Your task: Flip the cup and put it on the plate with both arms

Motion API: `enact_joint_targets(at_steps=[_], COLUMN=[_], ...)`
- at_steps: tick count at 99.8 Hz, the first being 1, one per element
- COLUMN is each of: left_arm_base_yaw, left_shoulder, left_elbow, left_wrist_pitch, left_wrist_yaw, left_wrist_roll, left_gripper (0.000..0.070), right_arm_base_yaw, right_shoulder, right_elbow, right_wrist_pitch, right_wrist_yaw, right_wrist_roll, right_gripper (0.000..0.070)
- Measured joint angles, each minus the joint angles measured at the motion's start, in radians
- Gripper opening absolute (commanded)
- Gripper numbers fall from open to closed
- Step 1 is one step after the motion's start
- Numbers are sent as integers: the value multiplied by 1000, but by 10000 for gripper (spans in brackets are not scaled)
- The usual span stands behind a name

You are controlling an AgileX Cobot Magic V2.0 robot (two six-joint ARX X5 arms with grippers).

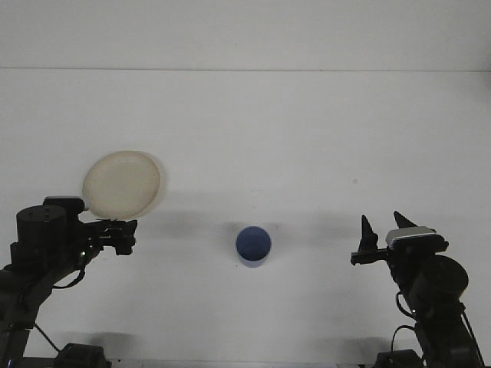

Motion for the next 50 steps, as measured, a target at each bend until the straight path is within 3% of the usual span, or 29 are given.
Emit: enact_joint_targets(at_steps=[36, 50], left_arm_base_yaw=[-62, -156], left_shoulder=[82, 169], left_elbow=[146, 239], left_wrist_pitch=[-124, -169], left_wrist_yaw=[-5, -71], left_wrist_roll=[1, 1], left_gripper=[479, 479], right_arm_base_yaw=[0, 0], right_shoulder=[0, 0], right_elbow=[0, 0], right_wrist_pitch=[6, 6], right_wrist_yaw=[0, 0], right_wrist_roll=[0, 0], right_gripper=[469, 469])
